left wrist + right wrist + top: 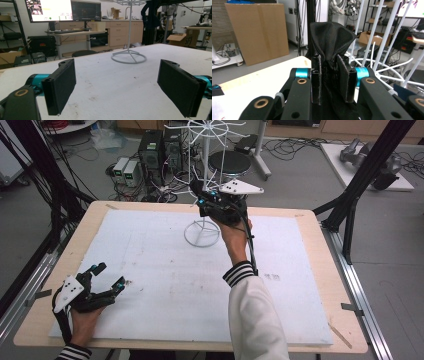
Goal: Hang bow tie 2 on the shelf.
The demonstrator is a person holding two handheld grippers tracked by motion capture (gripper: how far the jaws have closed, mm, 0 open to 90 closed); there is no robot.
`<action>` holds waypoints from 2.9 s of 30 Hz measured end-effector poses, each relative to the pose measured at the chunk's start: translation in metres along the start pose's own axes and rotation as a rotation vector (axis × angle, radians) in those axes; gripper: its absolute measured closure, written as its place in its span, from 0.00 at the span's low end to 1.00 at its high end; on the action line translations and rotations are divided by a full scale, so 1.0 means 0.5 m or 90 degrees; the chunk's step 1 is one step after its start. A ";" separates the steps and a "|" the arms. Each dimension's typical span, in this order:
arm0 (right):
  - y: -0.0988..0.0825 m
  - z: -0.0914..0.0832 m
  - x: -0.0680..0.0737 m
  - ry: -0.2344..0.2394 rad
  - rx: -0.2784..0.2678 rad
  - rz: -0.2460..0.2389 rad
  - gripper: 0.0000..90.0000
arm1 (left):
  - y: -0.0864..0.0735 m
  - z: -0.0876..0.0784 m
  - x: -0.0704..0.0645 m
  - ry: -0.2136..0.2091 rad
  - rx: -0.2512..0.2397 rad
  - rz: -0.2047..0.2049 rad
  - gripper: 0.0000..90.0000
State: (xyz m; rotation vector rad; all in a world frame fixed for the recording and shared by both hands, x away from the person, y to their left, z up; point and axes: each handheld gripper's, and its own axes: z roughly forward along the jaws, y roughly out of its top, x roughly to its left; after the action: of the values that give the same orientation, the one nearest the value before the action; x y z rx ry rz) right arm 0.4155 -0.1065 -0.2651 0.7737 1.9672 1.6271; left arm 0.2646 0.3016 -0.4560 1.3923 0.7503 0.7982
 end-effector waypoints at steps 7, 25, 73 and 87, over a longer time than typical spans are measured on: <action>-0.009 0.007 -0.010 0.013 0.026 0.017 0.83 | 0.000 -0.001 0.000 -0.001 0.002 0.001 0.18; -0.025 0.003 -0.026 -0.001 0.060 0.038 0.83 | 0.000 -0.001 0.000 -0.001 0.003 0.001 0.18; -0.038 0.013 -0.044 -0.072 0.068 0.093 0.76 | 0.000 -0.001 0.000 -0.002 0.002 0.001 0.18; -0.028 -0.010 -0.048 -0.076 0.044 0.089 0.69 | 0.000 0.000 0.000 -0.001 0.001 0.001 0.18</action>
State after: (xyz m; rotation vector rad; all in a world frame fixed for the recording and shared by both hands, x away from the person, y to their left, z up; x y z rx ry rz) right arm 0.4281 -0.1286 -0.2780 1.0316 1.9308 1.5578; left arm 0.2645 0.3017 -0.4559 1.3953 0.7498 0.7972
